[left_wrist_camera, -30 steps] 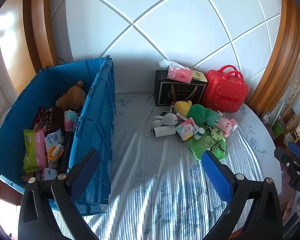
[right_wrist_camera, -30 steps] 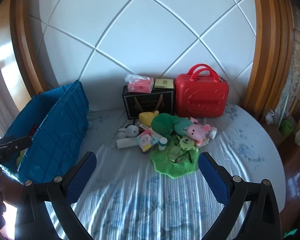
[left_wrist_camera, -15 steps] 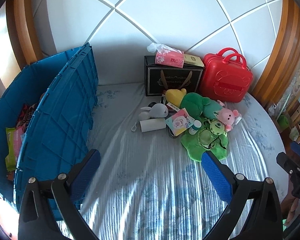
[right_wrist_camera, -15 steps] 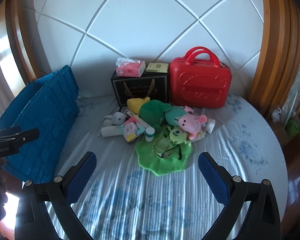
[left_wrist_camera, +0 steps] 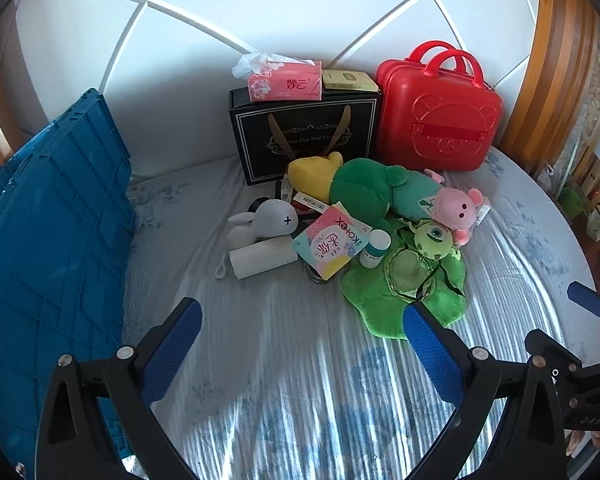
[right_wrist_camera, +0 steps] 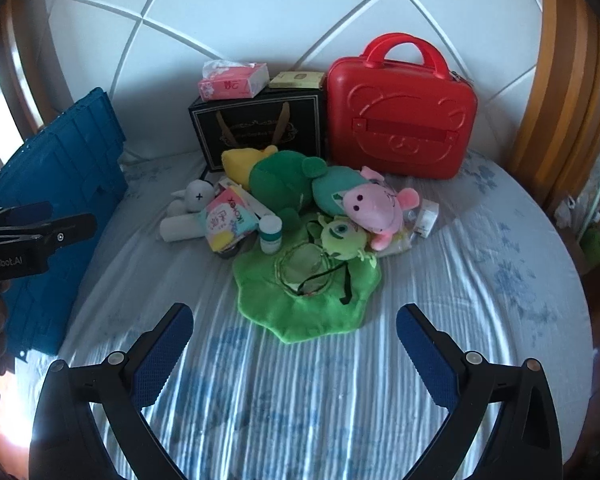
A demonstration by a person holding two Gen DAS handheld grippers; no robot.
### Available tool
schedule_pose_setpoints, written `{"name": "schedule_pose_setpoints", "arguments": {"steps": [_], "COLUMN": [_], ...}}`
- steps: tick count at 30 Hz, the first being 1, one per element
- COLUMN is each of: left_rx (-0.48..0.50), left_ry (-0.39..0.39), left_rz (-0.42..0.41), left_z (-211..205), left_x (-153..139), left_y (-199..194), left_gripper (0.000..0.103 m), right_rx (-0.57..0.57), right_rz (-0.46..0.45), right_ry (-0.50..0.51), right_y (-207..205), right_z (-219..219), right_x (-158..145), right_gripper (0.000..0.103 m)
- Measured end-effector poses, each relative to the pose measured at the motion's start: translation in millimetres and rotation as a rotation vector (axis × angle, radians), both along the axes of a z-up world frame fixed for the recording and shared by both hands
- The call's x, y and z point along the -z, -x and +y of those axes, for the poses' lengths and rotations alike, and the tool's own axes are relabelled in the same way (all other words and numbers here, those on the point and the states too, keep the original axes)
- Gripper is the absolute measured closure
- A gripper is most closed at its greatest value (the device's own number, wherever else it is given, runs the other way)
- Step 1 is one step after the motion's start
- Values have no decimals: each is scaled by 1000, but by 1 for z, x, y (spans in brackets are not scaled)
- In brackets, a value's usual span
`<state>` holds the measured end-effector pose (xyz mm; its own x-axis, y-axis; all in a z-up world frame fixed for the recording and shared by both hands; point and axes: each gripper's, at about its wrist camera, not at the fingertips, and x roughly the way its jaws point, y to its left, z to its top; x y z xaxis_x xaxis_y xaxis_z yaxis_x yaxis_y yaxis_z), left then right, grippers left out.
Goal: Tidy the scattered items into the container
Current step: 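Move both grippers toward the pile of items on the bed, then grasp the pink Kotex pack with the left gripper while the right grasps the green cloth bag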
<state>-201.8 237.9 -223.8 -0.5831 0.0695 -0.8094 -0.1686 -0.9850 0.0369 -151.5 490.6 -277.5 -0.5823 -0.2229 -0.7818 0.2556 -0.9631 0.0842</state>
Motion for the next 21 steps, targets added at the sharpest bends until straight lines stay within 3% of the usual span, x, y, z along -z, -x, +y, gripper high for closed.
{"name": "schedule_pose_setpoints", "arguments": {"steps": [15, 21], "left_rx": [108, 145], "left_ry": [45, 86], "left_rz": [-37, -61], "left_z": [30, 42], "left_x": [102, 139], "left_y": [95, 127], "left_gripper": [0, 0], "right_rx": [-6, -15], "right_rz": [-101, -104], "right_ry": [-66, -51], "right_y": [81, 101], "right_z": [-15, -21], "right_x": [124, 153], "right_gripper": [0, 0]}}
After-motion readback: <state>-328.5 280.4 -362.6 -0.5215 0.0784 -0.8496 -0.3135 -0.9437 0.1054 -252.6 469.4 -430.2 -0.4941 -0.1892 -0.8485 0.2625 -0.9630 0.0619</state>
